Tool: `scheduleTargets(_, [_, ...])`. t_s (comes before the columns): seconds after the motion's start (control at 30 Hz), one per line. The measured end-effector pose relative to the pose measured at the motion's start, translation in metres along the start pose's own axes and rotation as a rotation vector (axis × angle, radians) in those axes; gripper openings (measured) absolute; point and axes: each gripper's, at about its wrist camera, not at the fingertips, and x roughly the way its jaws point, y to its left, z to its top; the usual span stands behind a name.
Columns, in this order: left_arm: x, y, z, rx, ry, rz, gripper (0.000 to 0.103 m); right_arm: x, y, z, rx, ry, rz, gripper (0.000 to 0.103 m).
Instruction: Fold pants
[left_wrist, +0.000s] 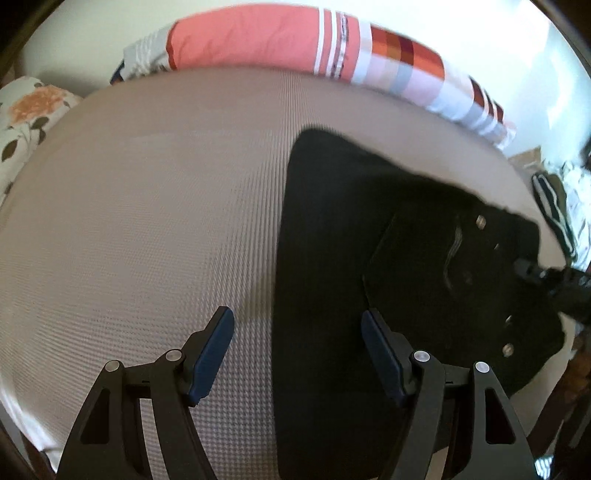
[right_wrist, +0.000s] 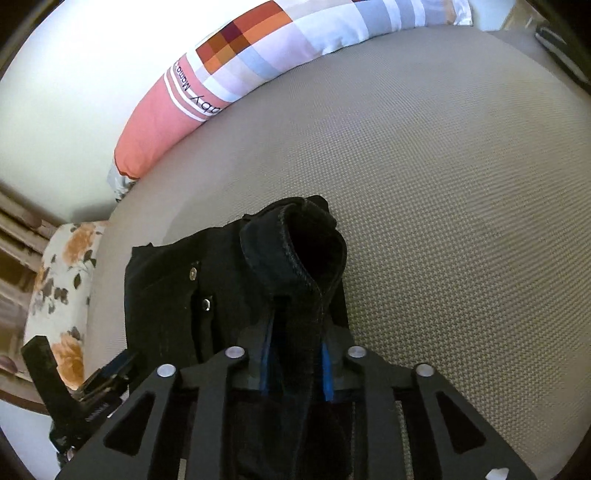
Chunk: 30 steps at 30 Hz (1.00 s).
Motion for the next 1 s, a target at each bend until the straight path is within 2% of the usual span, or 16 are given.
scheduleTargets(0.47, [-0.017,0.000,-0.023,0.025,0.001,-0.014,0.072,-0.050,0.004,-0.049,0.002,0.016,-0.009,0.027])
scheduleTargets(0.53, [-0.019,0.000,-0.025,0.023,0.002,-0.014,0.072,-0.054,0.003,-0.054,-0.007,0.022,-0.013,0.024])
scheduleTargets(0.57, [-0.020,0.000,-0.025,0.024,0.001,-0.013,0.072,-0.055,0.003,-0.057,-0.005,0.040,0.004,0.013])
scheduleTargets(0.77, [-0.027,-0.005,-0.030,0.055,-0.009,0.009,0.072,-0.066,0.014,-0.068,-0.063,0.004,-0.039,0.011])
scheduleTargets(1.0, [-0.026,-0.009,-0.037,0.083,-0.001,0.014,0.072,-0.056,-0.001,-0.075,-0.029,0.040,-0.049,0.011])
